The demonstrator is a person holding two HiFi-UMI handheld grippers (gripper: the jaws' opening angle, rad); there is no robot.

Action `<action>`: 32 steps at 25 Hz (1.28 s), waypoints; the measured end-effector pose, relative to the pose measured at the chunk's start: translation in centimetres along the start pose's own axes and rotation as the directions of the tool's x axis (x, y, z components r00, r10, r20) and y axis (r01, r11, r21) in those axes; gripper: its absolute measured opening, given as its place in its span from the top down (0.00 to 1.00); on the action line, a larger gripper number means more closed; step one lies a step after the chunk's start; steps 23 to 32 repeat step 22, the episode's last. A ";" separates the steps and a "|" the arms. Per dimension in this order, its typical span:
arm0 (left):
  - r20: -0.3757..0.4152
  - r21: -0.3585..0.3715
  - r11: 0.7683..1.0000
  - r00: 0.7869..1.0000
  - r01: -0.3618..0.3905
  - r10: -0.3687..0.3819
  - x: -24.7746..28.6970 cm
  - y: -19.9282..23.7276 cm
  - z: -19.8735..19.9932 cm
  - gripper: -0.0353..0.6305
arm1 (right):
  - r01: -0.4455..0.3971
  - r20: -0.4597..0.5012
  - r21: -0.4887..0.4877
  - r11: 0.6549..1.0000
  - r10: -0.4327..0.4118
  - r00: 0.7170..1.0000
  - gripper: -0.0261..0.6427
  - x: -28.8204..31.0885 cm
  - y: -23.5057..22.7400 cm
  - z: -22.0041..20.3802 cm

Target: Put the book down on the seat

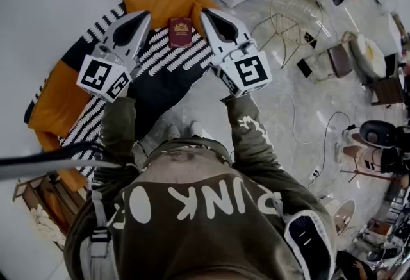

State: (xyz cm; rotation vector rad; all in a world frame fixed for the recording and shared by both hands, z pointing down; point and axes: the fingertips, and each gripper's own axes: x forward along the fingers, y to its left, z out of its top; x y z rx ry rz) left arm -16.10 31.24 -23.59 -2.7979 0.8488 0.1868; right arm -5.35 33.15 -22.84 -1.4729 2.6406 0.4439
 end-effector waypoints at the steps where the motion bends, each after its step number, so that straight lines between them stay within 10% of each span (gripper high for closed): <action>1: 0.001 0.000 1.000 1.000 -0.002 0.002 -0.1 0.1 0.0 0.94 | -0.001 0.000 0.000 1.000 0.001 1.000 0.95 0.1 0.1 0.0; 32: -0.002 -0.007 1.000 1.000 -0.018 0.018 -0.6 0.6 -0.3 0.94 | -0.009 0.001 -0.013 1.000 0.009 1.000 0.95 0.4 0.3 0.1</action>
